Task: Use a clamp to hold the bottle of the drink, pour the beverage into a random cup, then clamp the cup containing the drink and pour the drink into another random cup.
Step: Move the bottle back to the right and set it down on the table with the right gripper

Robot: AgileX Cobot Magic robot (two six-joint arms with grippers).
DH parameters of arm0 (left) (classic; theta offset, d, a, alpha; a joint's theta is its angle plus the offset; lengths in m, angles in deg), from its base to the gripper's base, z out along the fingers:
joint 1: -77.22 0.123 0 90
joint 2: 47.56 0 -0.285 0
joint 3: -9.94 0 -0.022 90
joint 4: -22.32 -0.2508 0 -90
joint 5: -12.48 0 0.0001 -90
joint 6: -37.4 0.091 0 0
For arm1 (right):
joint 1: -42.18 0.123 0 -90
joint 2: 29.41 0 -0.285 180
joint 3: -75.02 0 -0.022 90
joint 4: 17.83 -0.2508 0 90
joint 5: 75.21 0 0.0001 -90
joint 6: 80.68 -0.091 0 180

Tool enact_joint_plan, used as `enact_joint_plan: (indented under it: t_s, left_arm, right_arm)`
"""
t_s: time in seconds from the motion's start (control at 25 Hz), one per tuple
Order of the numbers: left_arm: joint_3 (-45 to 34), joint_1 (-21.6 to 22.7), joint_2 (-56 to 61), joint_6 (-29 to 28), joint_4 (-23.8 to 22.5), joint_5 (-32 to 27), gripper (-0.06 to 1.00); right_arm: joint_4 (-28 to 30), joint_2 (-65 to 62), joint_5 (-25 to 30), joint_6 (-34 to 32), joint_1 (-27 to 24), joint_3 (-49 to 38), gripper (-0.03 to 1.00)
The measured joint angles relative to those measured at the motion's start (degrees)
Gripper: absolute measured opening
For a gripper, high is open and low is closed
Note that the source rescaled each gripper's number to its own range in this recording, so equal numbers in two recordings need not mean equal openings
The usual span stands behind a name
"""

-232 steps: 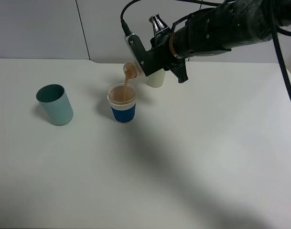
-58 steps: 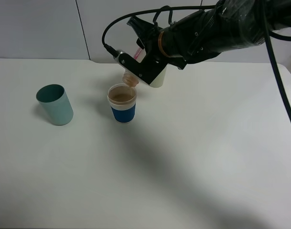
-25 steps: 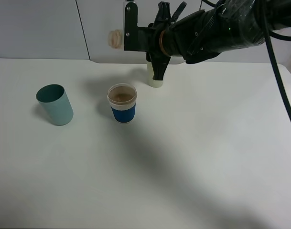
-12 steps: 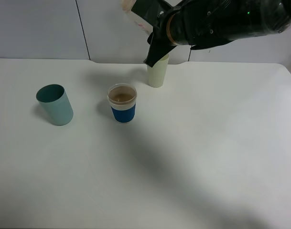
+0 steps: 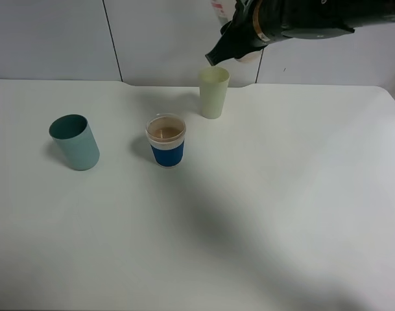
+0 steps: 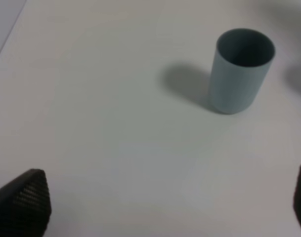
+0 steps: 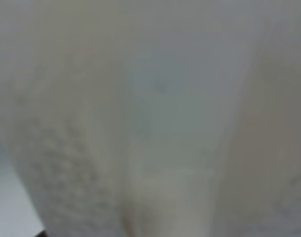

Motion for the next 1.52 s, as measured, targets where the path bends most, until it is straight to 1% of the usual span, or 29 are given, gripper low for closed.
enact_joint_plan:
  t_s: [0.2, 0.28, 0.32, 0.4, 0.44, 0.6, 0.88, 0.92, 1.0, 1.12, 1.24, 1.32, 1.36, 1.44, 1.52]
  left_arm:
    - [0.0, 0.0, 0.0, 0.0, 0.0, 0.0, 1.0]
    - [0.0, 0.0, 0.0, 0.0, 0.0, 0.0, 1.0]
    - [0.0, 0.0, 0.0, 0.0, 0.0, 0.0, 1.0]
    - [0.0, 0.0, 0.0, 0.0, 0.0, 0.0, 1.0]
    - [0.0, 0.0, 0.0, 0.0, 0.0, 0.0, 1.0]
    - [0.0, 0.0, 0.0, 0.0, 0.0, 0.0, 1.0]
    - [0.0, 0.0, 0.0, 0.0, 0.0, 0.0, 1.0]
    - [0.0, 0.0, 0.0, 0.0, 0.0, 0.0, 1.0]
    - [0.0, 0.0, 0.0, 0.0, 0.0, -0.01, 1.0]
    - [0.0, 0.0, 0.0, 0.0, 0.0, -0.01, 1.0]
    - [0.0, 0.0, 0.0, 0.0, 0.0, -0.01, 1.0]
    - [0.0, 0.0, 0.0, 0.0, 0.0, -0.01, 1.0]
    - [0.0, 0.0, 0.0, 0.0, 0.0, -0.01, 1.0]
    - [0.0, 0.0, 0.0, 0.0, 0.0, -0.01, 1.0]
    - [0.0, 0.0, 0.0, 0.0, 0.0, -0.01, 1.0]
  right_arm:
    - [-5.73, -2.7, -0.09, 0.0, -2.41, -0.14, 0.0]
    - [-6.81, -3.91, -0.86, 0.0, -3.69, -1.53, 0.0]
    - [-6.81, -3.91, -0.86, 0.0, -3.69, -1.53, 0.0]
    - [-6.91, -5.34, -1.94, 0.0, -4.99, -4.63, 0.0]
    - [-6.91, -6.69, -3.11, -0.07, -6.27, -8.45, 0.0]
    - [-6.91, -9.21, -6.44, -1.21, -9.1, -13.95, 0.0]
    - [-6.91, -11.79, -8.02, -1.91, -12.19, -18.4, 0.0]
    - [-7.14, -12.6, -8.58, -1.91, -13.54, -20.58, 0.0]
    - [-8.06, -12.81, -9.32, -1.77, -14.53, -22.04, 0.0]
    - [-8.9, -12.96, -10.11, -1.32, -15.07, -22.93, 0.0]
    - [-14.66, -13.08, -13.71, 4.49, -16.85, -25.9, 0.0]
    - [-20.63, -13.08, -16.49, 11.21, -18.06, -27.48, 0.0]
    - [-25.07, -13.08, -18.26, 16.74, -19.24, -28.32, 0.0]
    - [-26.09, -13.08, -18.38, 17.82, -19.57, -28.52, 0.0]
    - [-28.56, -13.08, -20.66, 20.18, -20.78, -29.74, 0.0]
